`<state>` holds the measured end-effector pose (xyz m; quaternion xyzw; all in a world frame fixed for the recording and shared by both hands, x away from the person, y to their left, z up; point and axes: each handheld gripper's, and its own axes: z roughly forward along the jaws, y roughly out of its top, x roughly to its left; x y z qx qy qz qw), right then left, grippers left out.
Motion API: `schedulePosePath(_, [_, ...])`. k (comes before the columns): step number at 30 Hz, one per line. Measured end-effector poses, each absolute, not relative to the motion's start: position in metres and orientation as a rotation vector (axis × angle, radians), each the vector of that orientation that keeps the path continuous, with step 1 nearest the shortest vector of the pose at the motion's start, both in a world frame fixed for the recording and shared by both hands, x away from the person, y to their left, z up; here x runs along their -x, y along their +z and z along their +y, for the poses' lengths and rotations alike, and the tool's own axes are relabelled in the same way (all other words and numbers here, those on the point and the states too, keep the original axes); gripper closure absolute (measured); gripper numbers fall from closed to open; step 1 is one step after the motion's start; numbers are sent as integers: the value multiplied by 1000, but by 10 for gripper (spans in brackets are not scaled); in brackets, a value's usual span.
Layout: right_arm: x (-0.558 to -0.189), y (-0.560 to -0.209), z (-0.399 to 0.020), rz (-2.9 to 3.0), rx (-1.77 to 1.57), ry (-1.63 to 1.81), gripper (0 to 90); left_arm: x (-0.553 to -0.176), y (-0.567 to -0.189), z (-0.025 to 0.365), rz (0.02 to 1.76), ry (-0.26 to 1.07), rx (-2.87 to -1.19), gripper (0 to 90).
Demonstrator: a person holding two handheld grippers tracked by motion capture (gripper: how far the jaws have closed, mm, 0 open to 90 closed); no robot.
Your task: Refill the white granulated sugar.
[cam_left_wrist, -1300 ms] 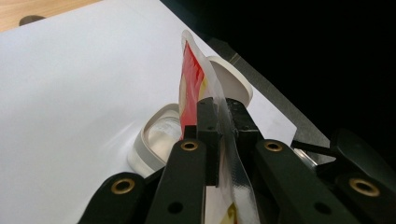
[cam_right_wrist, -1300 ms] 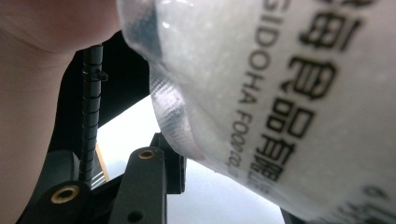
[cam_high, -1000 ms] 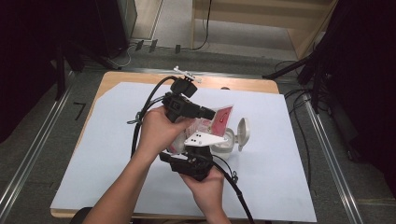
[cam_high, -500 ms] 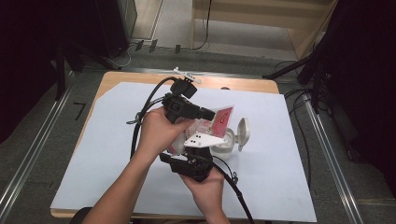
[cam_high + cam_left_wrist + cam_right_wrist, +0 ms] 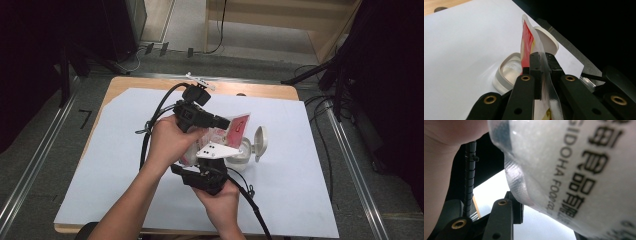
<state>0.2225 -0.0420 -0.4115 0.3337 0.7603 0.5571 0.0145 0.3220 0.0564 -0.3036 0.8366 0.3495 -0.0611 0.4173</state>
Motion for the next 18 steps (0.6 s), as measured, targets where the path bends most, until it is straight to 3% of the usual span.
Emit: schedulePosePath(18, [-223,-409,-40,2369,-1056,1731,632,-324,-303,57,884,-170,-2101,868])
